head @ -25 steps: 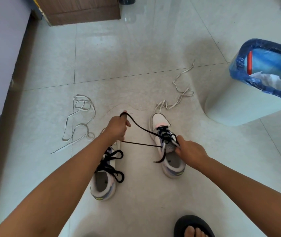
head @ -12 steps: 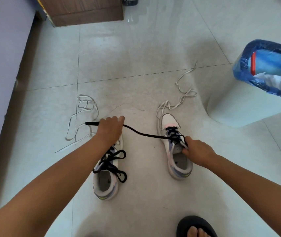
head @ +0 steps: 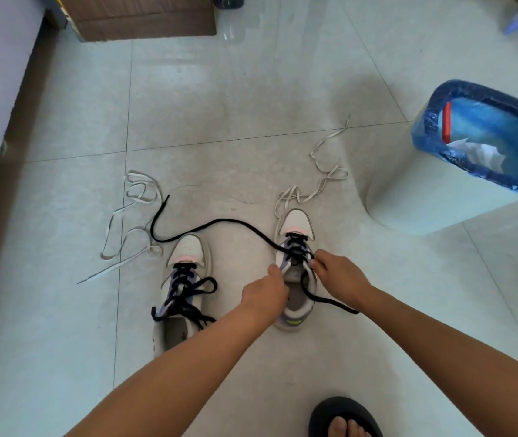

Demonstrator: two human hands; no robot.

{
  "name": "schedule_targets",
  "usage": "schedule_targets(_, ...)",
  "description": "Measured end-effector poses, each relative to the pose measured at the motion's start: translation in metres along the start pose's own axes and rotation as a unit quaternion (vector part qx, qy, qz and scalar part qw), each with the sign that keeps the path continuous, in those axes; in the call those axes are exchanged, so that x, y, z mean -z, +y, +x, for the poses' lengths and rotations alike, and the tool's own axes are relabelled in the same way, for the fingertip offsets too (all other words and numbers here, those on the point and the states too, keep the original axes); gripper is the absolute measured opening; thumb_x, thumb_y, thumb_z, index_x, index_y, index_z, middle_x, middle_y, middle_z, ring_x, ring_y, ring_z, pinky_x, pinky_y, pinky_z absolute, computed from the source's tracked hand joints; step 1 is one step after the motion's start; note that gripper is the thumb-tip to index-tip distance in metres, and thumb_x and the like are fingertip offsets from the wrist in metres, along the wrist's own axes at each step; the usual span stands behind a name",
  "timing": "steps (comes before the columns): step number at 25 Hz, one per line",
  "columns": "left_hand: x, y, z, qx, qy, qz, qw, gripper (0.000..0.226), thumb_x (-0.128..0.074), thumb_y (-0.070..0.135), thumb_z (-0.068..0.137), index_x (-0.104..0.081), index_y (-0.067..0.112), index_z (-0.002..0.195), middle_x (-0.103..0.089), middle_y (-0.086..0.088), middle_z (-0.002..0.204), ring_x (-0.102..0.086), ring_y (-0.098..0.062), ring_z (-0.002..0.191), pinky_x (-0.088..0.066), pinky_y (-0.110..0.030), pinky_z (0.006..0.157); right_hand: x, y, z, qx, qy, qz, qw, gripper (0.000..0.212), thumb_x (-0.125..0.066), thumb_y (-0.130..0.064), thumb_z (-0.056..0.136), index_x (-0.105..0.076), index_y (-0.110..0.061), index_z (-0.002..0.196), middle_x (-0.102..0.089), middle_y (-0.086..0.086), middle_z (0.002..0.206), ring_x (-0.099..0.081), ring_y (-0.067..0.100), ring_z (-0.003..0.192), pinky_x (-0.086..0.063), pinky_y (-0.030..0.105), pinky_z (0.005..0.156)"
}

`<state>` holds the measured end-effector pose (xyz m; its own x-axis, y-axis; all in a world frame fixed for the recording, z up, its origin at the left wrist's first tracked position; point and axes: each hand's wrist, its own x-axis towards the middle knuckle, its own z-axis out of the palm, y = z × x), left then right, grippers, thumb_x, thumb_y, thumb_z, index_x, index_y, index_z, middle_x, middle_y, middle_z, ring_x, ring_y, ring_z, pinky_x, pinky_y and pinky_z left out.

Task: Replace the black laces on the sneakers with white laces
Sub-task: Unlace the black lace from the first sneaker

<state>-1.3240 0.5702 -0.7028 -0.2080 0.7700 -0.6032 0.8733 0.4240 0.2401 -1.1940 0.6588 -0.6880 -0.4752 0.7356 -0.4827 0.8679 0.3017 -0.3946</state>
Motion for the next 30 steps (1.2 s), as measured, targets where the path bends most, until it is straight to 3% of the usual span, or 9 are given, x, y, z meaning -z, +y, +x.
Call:
schedule_targets(4, -0.001, -0.016, 0.004, -0.028, 0.004, 0.070, 0.997, 0.033, -0.038, 0.011, 0.096, -0.030, 0.004, 0.128, -0.064, -0.011, 0.113, -0.064, -0.030, 0.098, -0.037, -0.031, 0.068, 0.021, 0.013, 0.014, 0.099, 0.072, -0.367, 0.922, 0.017, -0.039, -0.015, 0.096, -0.046, -0.014, 0.112, -0.060, 0.005, 0.100, -0.060, 0.028, 0.090, -0.033, 0.031, 0.057)
schedule_targets(8, 0.002, -0.025, 0.007, -0.018, 0.003, 0.071, 0.997, 0.028, -0.038, 0.012, 0.097, -0.033, 0.005, 0.124, -0.064, -0.011, 0.112, -0.064, -0.030, 0.098, -0.037, -0.031, 0.068, 0.008, -0.003, 0.010, -0.094, 0.005, 0.016, 0.995, 0.032, -0.036, -0.041, 0.098, -0.048, -0.013, 0.088, -0.058, 0.005, 0.074, -0.055, 0.024, 0.064, -0.035, 0.028, 0.055)
schedule_targets(11, 0.001, -0.024, 0.007, -0.020, 0.001, 0.064, 0.998, 0.025, -0.037, 0.012, 0.097, -0.034, 0.005, 0.121, -0.065, -0.011, 0.109, -0.064, -0.030, 0.095, -0.036, -0.030, 0.066, 0.001, -0.014, 0.001, -0.136, -0.129, 0.361, 0.913, 0.033, -0.051, -0.031, 0.094, -0.049, -0.013, 0.067, -0.049, 0.003, 0.059, -0.041, 0.014, 0.046, -0.031, 0.021, 0.043)
schedule_targets(13, 0.001, -0.025, 0.009, -0.023, -0.003, 0.063, 0.998, 0.024, -0.037, 0.012, 0.097, -0.034, 0.005, 0.121, -0.065, -0.010, 0.108, -0.064, -0.030, 0.094, -0.036, -0.030, 0.066, 0.002, -0.015, 0.006, -0.082, -0.105, 0.303, 0.944, 0.031, -0.052, -0.020, 0.093, -0.047, -0.014, 0.064, -0.050, 0.002, 0.059, -0.043, 0.016, 0.051, -0.033, 0.024, 0.047)
schedule_targets(15, 0.001, -0.029, 0.009, -0.025, -0.007, 0.076, 0.997, 0.025, -0.038, 0.011, 0.097, -0.034, 0.005, 0.121, -0.064, -0.010, 0.109, -0.064, -0.029, 0.094, -0.036, -0.030, 0.066, 0.016, -0.009, 0.018, -0.028, -0.001, 0.024, 0.999, 0.023, -0.048, -0.022, 0.093, -0.052, -0.015, 0.072, -0.055, 0.002, 0.070, -0.054, 0.024, 0.067, -0.035, 0.028, 0.057)
schedule_targets(18, -0.002, -0.037, 0.007, -0.017, -0.006, 0.088, 0.996, 0.025, -0.038, 0.010, 0.096, -0.034, 0.005, 0.121, -0.065, -0.008, 0.107, -0.065, -0.027, 0.092, -0.037, -0.031, 0.065, 0.046, 0.008, 0.031, 0.006, 0.166, -0.295, 0.941, 0.021, -0.040, -0.025, 0.098, -0.055, -0.011, 0.099, -0.059, 0.008, 0.092, -0.060, 0.032, 0.087, -0.042, 0.034, 0.062)
schedule_targets(21, -0.005, -0.040, 0.007, -0.013, -0.002, 0.090, 0.996, 0.027, -0.039, 0.008, 0.095, -0.034, 0.005, 0.121, -0.066, -0.008, 0.104, -0.066, -0.026, 0.090, -0.037, -0.031, 0.063, 0.030, 0.001, 0.023, -0.084, 0.031, -0.079, 0.993, 0.044, -0.035, -0.045, 0.099, -0.058, -0.007, 0.098, -0.061, 0.011, 0.087, -0.061, 0.028, 0.081, -0.044, 0.032, 0.066)
schedule_targets(25, -0.007, -0.040, 0.010, -0.011, -0.005, 0.084, 0.996, 0.026, -0.040, 0.008, 0.095, -0.034, 0.005, 0.120, -0.066, -0.008, 0.102, -0.065, -0.027, 0.088, -0.037, -0.031, 0.063, -0.004, -0.027, 0.007, -0.163, -0.169, 0.371, 0.898, 0.029, -0.049, -0.032, 0.095, -0.052, -0.013, 0.074, -0.044, 0.001, 0.056, -0.033, 0.011, 0.043, -0.024, 0.019, 0.042)
schedule_targets(30, -0.004, -0.041, 0.010, -0.028, -0.001, 0.102, 0.994, 0.026, -0.039, 0.010, 0.096, -0.034, 0.005, 0.120, -0.066, -0.008, 0.104, -0.065, -0.028, 0.090, -0.037, -0.030, 0.064, 0.003, -0.027, 0.021, -0.020, -0.050, 0.050, 0.997, 0.028, -0.045, -0.024, 0.094, -0.049, -0.014, 0.068, -0.056, 0.006, 0.078, -0.050, 0.020, 0.070, -0.035, 0.030, 0.061)
